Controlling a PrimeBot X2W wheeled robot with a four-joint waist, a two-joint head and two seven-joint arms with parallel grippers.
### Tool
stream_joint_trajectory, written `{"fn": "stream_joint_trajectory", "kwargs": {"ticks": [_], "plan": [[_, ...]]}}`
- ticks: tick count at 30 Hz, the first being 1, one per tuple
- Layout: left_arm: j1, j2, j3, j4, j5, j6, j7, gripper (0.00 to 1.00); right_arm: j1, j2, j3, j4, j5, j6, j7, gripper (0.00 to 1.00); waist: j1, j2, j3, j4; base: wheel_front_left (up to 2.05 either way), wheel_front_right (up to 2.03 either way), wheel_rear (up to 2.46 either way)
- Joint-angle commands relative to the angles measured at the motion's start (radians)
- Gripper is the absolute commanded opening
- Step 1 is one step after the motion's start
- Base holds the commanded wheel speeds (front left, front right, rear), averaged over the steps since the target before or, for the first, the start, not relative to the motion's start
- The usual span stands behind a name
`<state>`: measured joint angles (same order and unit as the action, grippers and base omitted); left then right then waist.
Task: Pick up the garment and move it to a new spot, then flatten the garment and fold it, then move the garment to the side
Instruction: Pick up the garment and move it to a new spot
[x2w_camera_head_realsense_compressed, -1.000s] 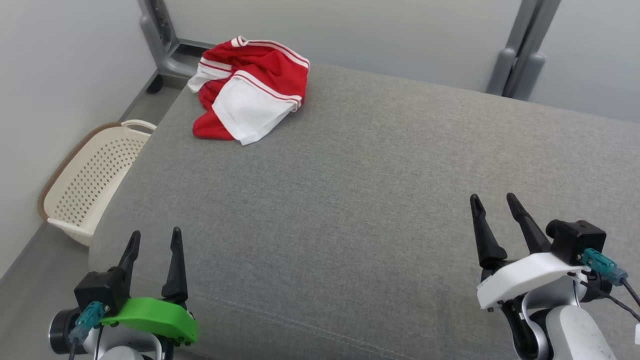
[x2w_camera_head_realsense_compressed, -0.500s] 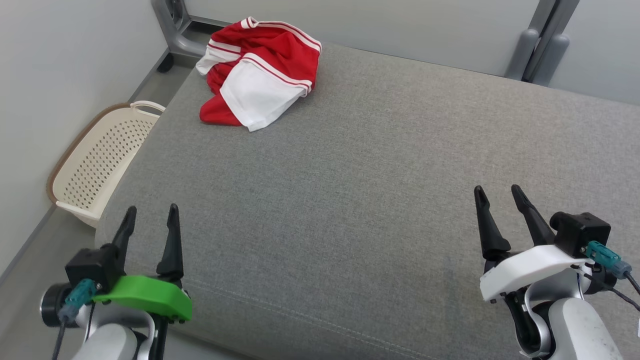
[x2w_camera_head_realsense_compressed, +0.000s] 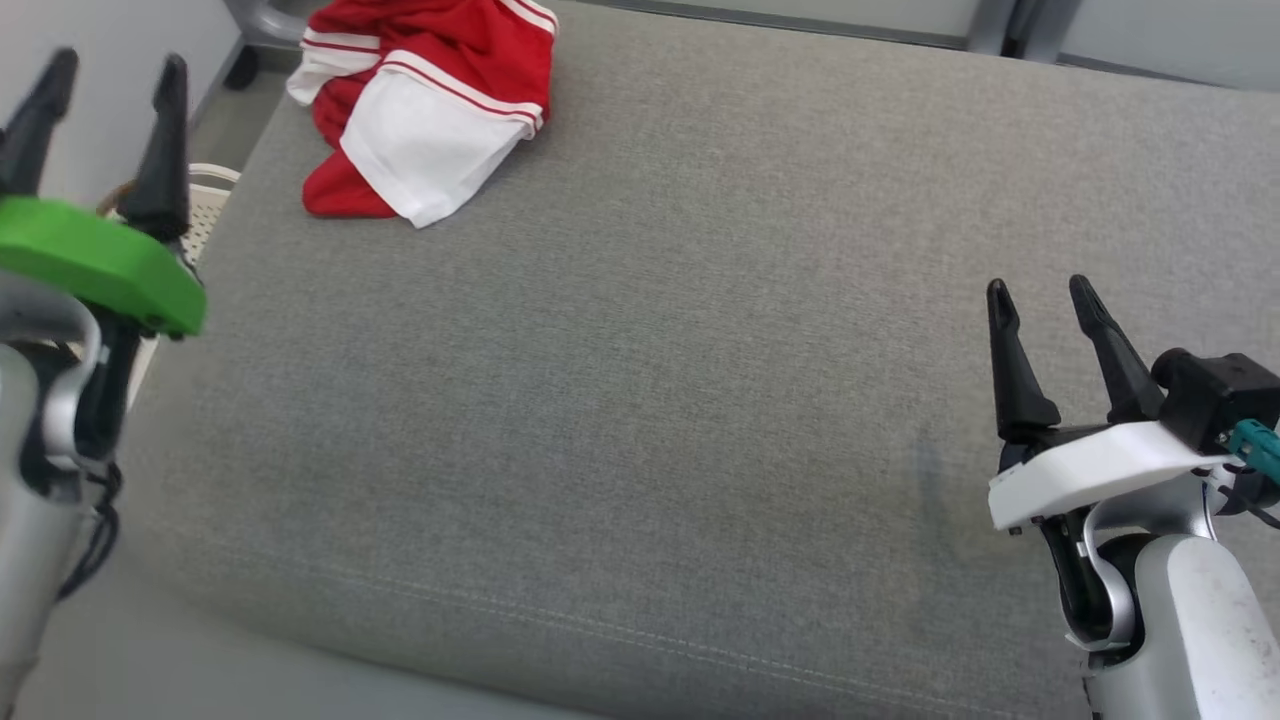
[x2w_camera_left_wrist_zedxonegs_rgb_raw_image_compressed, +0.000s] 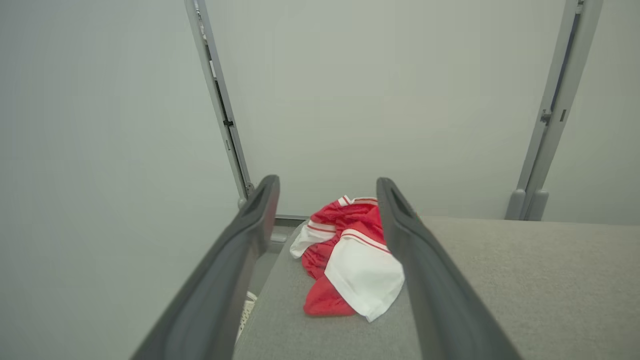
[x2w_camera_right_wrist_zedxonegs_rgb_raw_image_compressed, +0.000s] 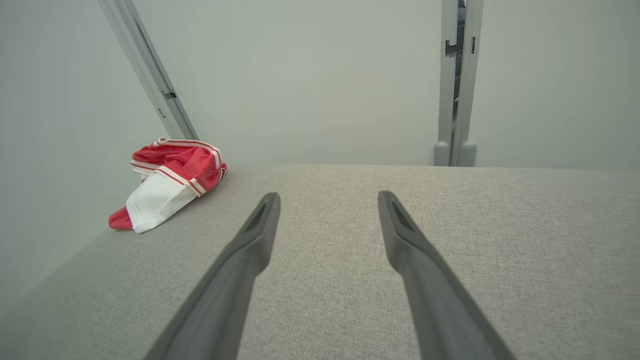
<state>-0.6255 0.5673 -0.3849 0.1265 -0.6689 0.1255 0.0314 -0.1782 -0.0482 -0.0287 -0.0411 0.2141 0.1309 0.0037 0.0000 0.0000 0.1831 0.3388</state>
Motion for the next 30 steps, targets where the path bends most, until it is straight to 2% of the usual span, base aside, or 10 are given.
{"fn": "stream_joint_trajectory", "kwargs": {"ticks": [1, 2, 3, 6, 10, 13, 16, 24, 30], "plan": [[-0.076, 0.024, 0.014, 0.022, -0.01, -0.013, 0.038, 1.0, -0.02, -0.004, -0.01, -0.022, -0.016, 0.0, 0.003, 1.0, 0.0, 0.0, 0.087, -0.09, 0.0, 0.0, 0.0], [-0.108, 0.047, 0.022, 0.039, -0.009, -0.018, 0.062, 1.0, -0.027, -0.004, -0.007, -0.032, -0.019, 0.0, 0.008, 1.0, 0.0, 0.0, 0.106, -0.111, 0.0, 0.0, 0.0], [-0.108, 0.047, 0.022, 0.039, -0.009, -0.018, 0.062, 1.0, -0.027, -0.004, -0.007, -0.032, -0.019, 0.0, 0.008, 1.0, 0.0, 0.0, 0.106, -0.111, 0.0, 0.0, 0.0], [-0.196, 0.077, 0.046, 0.094, -0.042, -0.037, 0.133, 1.0, -0.046, -0.004, -0.008, -0.057, -0.005, 0.0, 0.012, 1.0, 0.0, 0.0, 0.158, -0.172, 0.0, 0.0, 0.0], [-0.293, 0.147, 0.045, 0.178, -0.031, -0.074, 0.212, 1.0, -0.063, -0.004, -0.019, -0.092, -0.004, 0.0, 0.015, 1.0, 0.0, 0.0, 0.227, -0.247, 0.0, 0.0, 0.0], [-0.359, 0.168, 0.042, 0.237, -0.034, -0.1, 0.253, 1.0, -0.07, -0.004, -0.037, -0.122, -0.008, 0.0, 0.016, 1.0, 0.0, 0.0, 0.283, -0.289, 0.0, 0.0, 0.0], [-0.414, 0.181, 0.054, 0.3, -0.04, -0.105, 0.27, 1.0, -0.081, -0.003, -0.047, -0.154, -0.006, 0.0, 0.016, 1.0, 0.0, 0.0, 0.341, -0.32, 0.0, 0.0, 0.0], [-0.527, 0.145, 0.08, 0.457, -0.062, -0.109, 0.233, 1.0, -0.09, -0.003, -0.07, -0.221, -0.011, 0.0, 0.019, 1.0, 0.0, 0.0, 0.486, -0.358, 0.0, 0.0, 0.0], [-0.559, 0.103, 0.066, 0.557, -0.063, -0.127, 0.206, 1.0, -0.1, -0.003, -0.073, -0.254, -0.022, 0.0, 0.028, 1.0, 0.0, 0.0, 0.546, -0.351, 0.0, 0.0, 0.0]]}}
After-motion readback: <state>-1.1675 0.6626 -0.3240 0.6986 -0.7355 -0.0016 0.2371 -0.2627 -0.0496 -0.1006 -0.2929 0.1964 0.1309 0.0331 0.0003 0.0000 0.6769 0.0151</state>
